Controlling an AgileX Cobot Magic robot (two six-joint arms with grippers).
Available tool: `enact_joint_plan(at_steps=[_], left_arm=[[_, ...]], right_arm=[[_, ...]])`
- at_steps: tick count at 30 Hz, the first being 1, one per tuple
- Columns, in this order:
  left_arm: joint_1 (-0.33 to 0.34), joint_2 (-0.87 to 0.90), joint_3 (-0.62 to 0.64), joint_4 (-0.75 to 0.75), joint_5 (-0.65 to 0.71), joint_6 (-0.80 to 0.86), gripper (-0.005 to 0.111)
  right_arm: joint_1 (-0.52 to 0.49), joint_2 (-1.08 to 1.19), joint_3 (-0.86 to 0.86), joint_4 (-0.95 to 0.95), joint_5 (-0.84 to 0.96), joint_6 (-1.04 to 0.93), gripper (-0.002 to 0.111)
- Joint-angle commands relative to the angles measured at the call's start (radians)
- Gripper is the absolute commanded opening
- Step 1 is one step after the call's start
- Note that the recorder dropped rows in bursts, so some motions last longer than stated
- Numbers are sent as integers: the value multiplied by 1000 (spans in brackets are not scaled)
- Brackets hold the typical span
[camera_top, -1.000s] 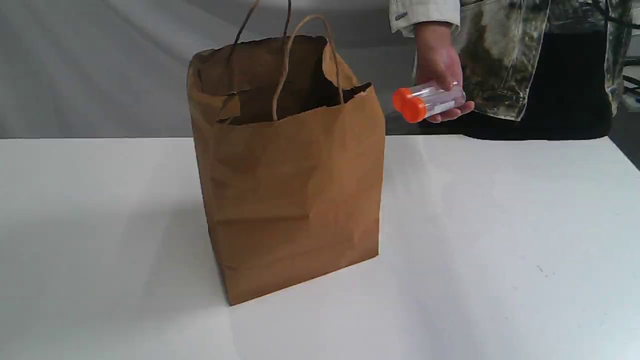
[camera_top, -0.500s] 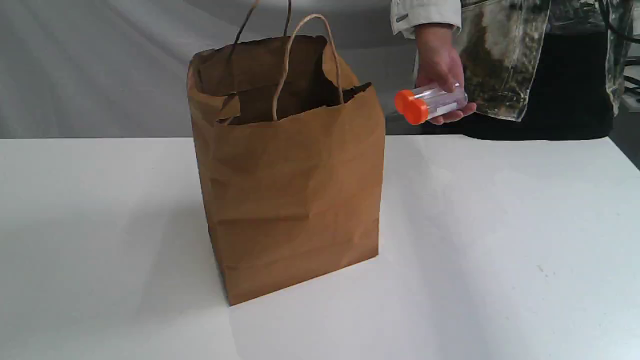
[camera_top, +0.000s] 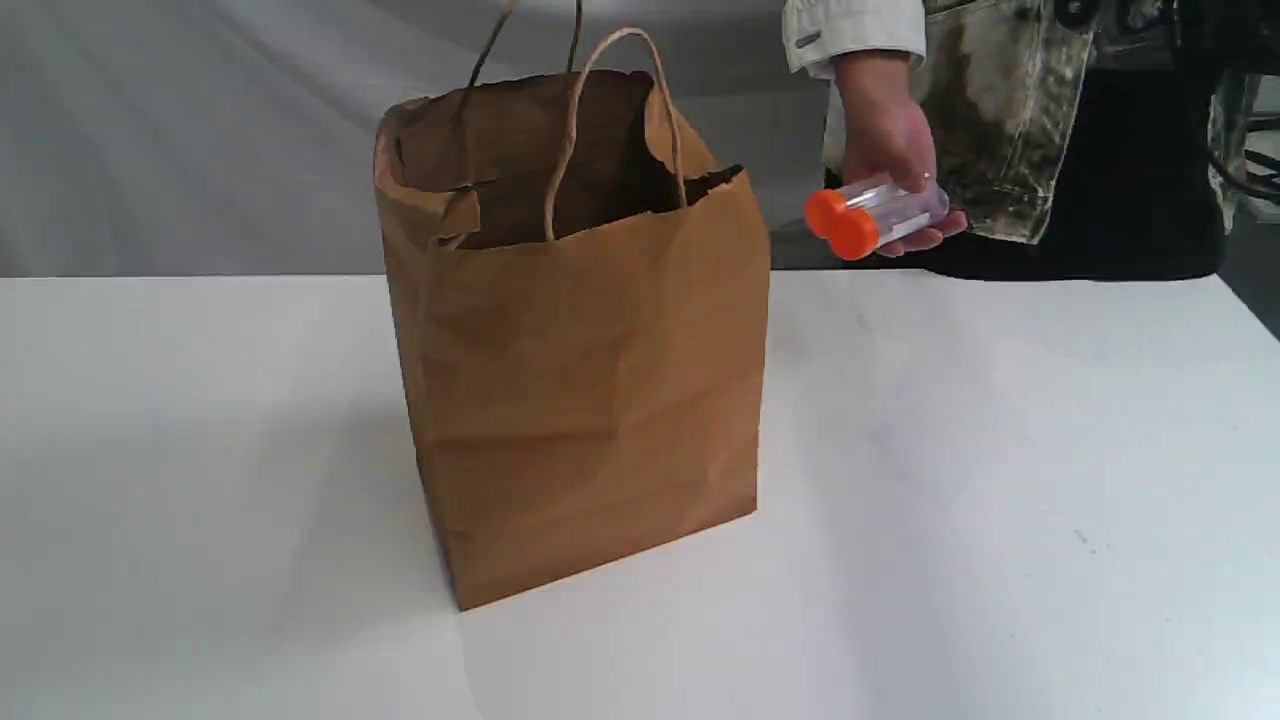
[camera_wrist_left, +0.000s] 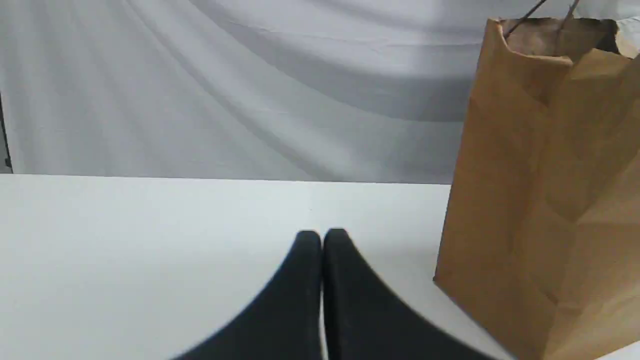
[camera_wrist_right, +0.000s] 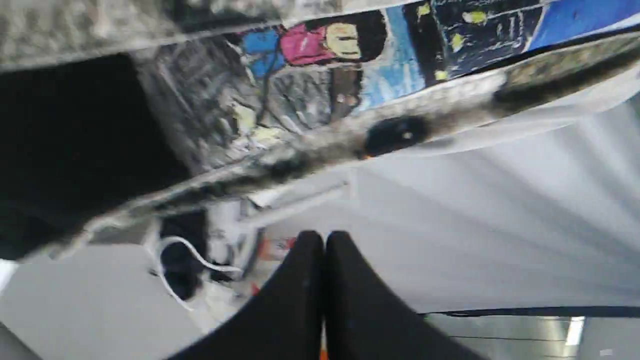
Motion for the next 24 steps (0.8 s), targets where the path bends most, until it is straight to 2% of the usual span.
enact_joint_plan(at_steps=[1,3,5,8,15,18,21,24], left_arm=[[0,-5,4,-5,-6,-5,0],[0,-5,4,-5,-6,-5,0],[0,-5,4,-5,-6,-5,0],[0,-5,4,-5,-6,-5,0],[0,-5,4,-5,-6,-5,0],[0,-5,4,-5,-6,-5,0],[0,-5,4,-5,-6,-5,0],[0,-5,4,-5,-6,-5,0]], right_arm=[[-2,-50,-78,560,-23,-271,0],[-10,-47,-170,1021,58,-561,0],[-23,-30,-276,1442,216,-825,0],[-24,14,-422,1757,421,-870,0],[-22,116,-642,1997,636,-597,0],[-22,141,-665,2071,678,-579,0],[-22,169,-665,2182,698,-579,9],[-20,198,-665,2302,698,-579,26]])
